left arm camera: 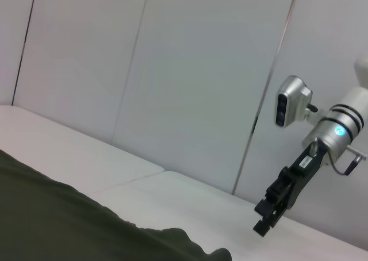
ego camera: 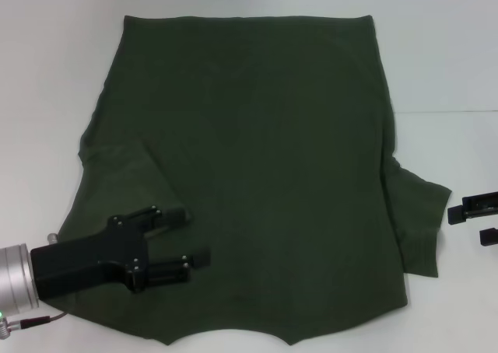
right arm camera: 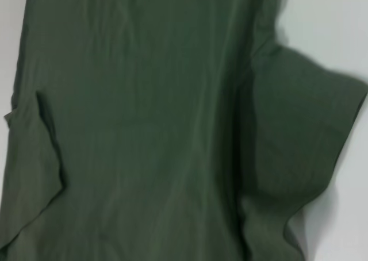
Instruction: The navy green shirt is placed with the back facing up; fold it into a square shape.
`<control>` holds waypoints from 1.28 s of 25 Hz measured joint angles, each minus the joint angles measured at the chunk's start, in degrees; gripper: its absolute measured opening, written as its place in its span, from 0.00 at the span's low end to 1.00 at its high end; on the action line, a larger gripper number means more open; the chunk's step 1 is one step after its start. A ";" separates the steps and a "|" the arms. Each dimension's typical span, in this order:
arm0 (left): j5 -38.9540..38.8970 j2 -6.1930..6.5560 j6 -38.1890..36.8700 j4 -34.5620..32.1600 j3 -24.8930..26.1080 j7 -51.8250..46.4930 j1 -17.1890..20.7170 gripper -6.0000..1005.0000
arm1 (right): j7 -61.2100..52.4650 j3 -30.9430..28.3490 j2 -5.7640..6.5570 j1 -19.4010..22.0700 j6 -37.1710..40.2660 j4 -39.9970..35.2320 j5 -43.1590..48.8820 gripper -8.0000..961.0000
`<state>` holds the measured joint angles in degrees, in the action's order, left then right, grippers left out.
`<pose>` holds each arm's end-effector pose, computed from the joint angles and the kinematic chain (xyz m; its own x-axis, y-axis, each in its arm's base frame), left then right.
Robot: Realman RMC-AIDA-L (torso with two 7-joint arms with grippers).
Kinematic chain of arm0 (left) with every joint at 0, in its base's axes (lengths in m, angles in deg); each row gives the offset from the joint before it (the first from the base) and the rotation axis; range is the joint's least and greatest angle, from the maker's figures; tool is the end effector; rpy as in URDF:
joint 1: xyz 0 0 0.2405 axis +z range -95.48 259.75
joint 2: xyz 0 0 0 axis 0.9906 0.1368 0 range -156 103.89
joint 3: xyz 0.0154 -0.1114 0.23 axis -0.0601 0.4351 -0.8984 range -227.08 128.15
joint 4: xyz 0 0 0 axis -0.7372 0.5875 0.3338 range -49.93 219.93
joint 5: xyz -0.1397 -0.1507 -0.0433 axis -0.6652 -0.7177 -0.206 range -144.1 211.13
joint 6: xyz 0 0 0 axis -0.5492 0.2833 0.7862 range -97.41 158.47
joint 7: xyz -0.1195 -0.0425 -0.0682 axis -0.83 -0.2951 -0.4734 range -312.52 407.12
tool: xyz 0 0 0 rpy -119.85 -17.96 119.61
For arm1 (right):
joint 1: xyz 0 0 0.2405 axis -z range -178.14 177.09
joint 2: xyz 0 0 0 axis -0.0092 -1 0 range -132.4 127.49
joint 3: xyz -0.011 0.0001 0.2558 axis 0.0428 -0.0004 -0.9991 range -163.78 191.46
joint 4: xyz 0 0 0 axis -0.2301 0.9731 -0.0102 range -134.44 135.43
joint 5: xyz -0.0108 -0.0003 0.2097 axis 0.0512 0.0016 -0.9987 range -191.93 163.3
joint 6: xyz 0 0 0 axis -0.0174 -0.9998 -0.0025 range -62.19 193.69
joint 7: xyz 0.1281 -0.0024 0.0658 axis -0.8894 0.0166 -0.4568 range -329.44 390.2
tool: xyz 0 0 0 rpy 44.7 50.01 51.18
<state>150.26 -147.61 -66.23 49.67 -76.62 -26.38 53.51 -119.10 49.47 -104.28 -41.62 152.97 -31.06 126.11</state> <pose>-0.2672 0.3060 -0.0002 0.6987 0.3124 0.6435 0.4862 -0.8673 -0.1068 0.3059 0.3804 0.1012 0.0181 -0.9600 -0.2793 -0.9955 0.0086 -0.0942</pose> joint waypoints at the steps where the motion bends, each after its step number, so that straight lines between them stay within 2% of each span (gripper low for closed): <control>1: -0.13 0.00 0.12 0.00 0.00 -0.03 0.00 0.90 | 0.12 0.04 -0.10 -0.08 -1.02 0.41 0.01 0.95; 9: -0.29 -0.11 0.94 0.00 0.00 -0.06 0.02 0.90 | 1.52 1.12 -0.69 -1.57 -7.20 5.14 0.06 0.95; 15: -0.98 -0.16 1.23 0.00 -0.01 -0.07 -0.03 0.90 | 1.58 1.91 -2.17 -2.00 -9.90 5.65 0.10 0.95; 23: -1.59 -0.18 1.23 0.00 -0.01 -0.15 -0.06 0.90 | 1.97 1.99 -3.52 -2.57 -13.29 6.65 0.09 0.95; 32: -1.98 -0.17 1.23 0.36 0.00 -0.12 -0.29 0.90 | 2.86 1.99 -3.90 -3.19 -16.09 8.77 -0.02 0.80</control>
<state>148.29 -147.78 -64.99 50.03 -76.62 -26.50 53.22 -116.24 51.46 -108.18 -44.81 136.88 -22.29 126.09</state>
